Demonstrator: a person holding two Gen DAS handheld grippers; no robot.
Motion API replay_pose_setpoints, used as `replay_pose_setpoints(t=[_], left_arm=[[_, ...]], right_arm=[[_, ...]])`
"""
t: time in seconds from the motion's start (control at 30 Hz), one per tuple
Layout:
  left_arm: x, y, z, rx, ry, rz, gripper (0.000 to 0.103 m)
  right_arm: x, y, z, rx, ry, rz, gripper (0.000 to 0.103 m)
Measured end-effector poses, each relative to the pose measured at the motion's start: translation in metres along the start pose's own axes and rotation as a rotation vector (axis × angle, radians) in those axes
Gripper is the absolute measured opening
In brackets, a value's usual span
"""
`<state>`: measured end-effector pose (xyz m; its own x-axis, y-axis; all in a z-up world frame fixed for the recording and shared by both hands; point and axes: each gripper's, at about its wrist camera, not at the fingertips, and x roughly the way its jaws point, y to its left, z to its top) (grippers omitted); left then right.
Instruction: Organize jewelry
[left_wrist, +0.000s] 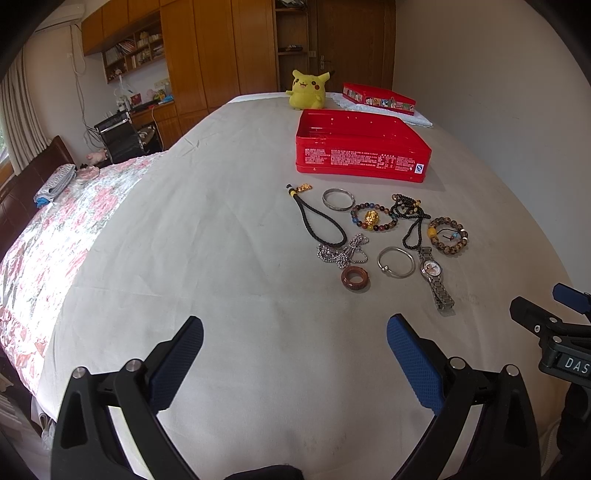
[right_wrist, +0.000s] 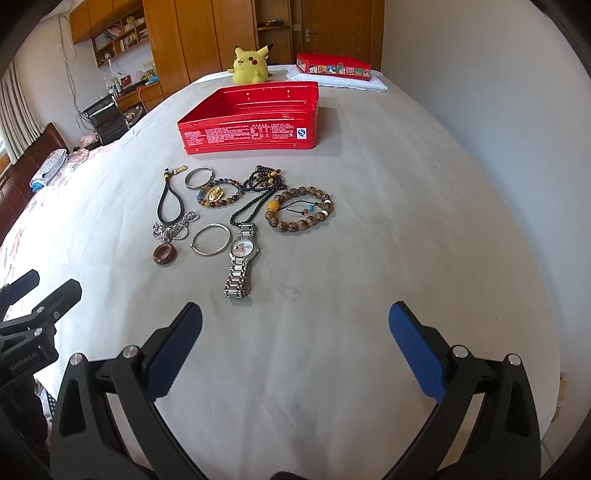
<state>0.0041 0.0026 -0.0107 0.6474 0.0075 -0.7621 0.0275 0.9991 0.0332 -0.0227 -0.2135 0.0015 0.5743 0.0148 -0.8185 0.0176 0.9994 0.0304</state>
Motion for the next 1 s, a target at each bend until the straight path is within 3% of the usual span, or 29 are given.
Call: replay_pose_setpoints(t=[1.0], left_arm=[[0.006,-0.001,0.010,0.005,0.016,0.015,0.099]], right_arm=[[0.013,0.000,0.011,-0.007,0.009,-0.004,0.100]])
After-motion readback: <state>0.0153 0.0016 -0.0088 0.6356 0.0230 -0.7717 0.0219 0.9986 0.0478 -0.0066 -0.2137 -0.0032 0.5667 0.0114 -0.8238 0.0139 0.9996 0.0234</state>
